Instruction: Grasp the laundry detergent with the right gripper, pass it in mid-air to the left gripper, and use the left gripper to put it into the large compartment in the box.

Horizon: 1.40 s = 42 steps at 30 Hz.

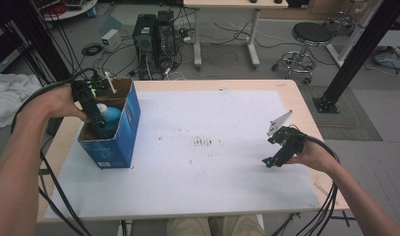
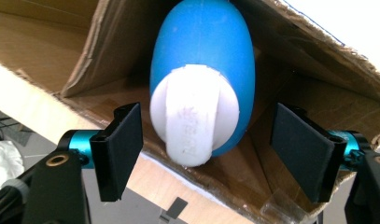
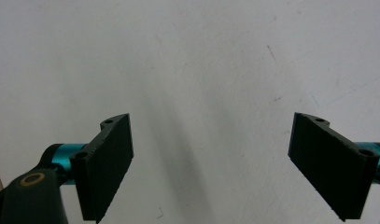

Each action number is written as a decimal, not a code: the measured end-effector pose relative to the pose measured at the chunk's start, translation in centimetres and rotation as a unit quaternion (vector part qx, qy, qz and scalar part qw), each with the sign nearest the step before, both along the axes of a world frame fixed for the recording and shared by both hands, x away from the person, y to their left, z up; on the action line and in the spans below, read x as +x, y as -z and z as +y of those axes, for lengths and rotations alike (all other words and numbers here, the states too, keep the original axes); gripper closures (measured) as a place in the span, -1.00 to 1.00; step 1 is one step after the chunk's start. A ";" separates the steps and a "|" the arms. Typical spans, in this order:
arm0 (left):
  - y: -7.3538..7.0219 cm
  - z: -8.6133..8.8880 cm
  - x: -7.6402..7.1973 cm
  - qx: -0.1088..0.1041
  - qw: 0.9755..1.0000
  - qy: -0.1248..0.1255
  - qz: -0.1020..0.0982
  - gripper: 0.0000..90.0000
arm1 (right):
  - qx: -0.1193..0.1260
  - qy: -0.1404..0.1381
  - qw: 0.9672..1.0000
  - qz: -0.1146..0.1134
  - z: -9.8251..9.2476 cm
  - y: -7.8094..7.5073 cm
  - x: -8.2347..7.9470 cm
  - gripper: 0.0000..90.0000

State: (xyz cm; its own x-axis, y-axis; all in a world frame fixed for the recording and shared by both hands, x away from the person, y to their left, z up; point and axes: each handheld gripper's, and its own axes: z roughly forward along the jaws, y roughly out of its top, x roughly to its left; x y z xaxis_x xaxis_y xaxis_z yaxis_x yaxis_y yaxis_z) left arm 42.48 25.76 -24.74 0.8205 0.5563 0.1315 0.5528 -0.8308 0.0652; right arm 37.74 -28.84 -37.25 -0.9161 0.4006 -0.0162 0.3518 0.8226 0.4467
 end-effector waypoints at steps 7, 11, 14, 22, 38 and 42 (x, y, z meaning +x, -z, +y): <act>-1.4 0.1 -0.1 0.000 1.000 -0.002 -0.014 -0.44 | 0.002 0.001 1.000 -0.002 -0.1 -0.1 -0.1 -0.71; -2.8 -0.1 -0.3 -0.003 1.000 0.000 -0.029 -0.44 | 0.003 0.004 1.000 -0.004 -0.3 -0.3 -0.2 -0.71; -4.0 -0.7 -0.6 -0.005 0.999 0.005 -0.044 -0.44 | 0.003 0.005 1.000 -0.004 -0.4 -0.4 -0.2 -0.71; -6.5 -4.9 -1.5 -0.004 0.996 0.058 -0.065 -0.44 | 0.004 0.004 1.000 -0.006 -0.2 -0.5 -0.2 -0.71; -5.7 -14.1 -2.1 -0.010 0.986 0.159 -0.058 -0.44 | 0.004 0.002 1.000 -0.011 0.1 -1.0 -0.2 -0.71; -4.4 -15.9 -2.2 -0.017 0.983 0.174 -0.056 -0.50 | 0.002 0.000 1.000 -0.013 0.3 -1.0 -0.2 -0.71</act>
State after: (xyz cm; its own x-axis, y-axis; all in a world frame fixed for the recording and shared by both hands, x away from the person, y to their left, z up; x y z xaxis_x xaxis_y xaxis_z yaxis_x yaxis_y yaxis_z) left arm 40.25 9.82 -20.34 0.9435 0.2507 0.2168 0.2239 -0.9644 0.1411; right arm 37.58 -28.56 -36.28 -0.9157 0.4000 -0.0387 0.3392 0.8210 0.4592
